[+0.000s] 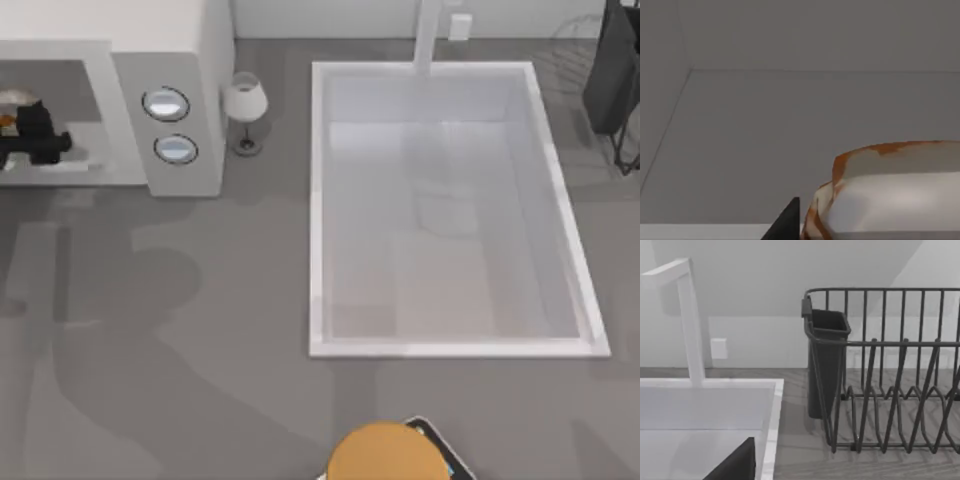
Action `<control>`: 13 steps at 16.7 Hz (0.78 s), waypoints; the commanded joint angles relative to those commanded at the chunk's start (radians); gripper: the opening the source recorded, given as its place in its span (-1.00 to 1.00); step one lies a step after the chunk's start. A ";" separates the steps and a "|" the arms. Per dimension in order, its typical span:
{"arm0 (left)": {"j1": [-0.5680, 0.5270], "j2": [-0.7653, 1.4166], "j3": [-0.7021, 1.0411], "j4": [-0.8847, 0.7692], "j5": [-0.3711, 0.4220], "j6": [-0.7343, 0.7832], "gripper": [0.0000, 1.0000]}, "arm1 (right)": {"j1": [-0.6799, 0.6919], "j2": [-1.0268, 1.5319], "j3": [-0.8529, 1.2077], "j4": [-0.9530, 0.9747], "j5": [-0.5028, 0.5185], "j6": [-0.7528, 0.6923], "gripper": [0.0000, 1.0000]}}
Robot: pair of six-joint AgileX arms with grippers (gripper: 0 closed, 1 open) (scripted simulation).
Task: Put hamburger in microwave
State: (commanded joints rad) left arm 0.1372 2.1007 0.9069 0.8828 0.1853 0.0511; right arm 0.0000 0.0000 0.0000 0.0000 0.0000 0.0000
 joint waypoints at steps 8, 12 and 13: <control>-0.047 0.178 0.294 -0.157 -0.066 -0.071 -1.00 | 0.000 0.000 0.000 0.000 0.000 0.000 1.00; -0.043 0.266 0.470 -0.248 -0.074 -0.047 -1.00 | 0.000 0.000 0.000 0.000 0.000 0.000 1.00; -0.040 0.289 0.514 -0.266 -0.071 -0.037 -1.00 | 0.000 0.000 0.000 0.000 0.000 0.000 1.00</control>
State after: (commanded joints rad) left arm 0.0967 2.3895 1.4210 0.6171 0.1145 0.0137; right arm 0.0000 0.0000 0.0000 0.0000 0.0000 0.0000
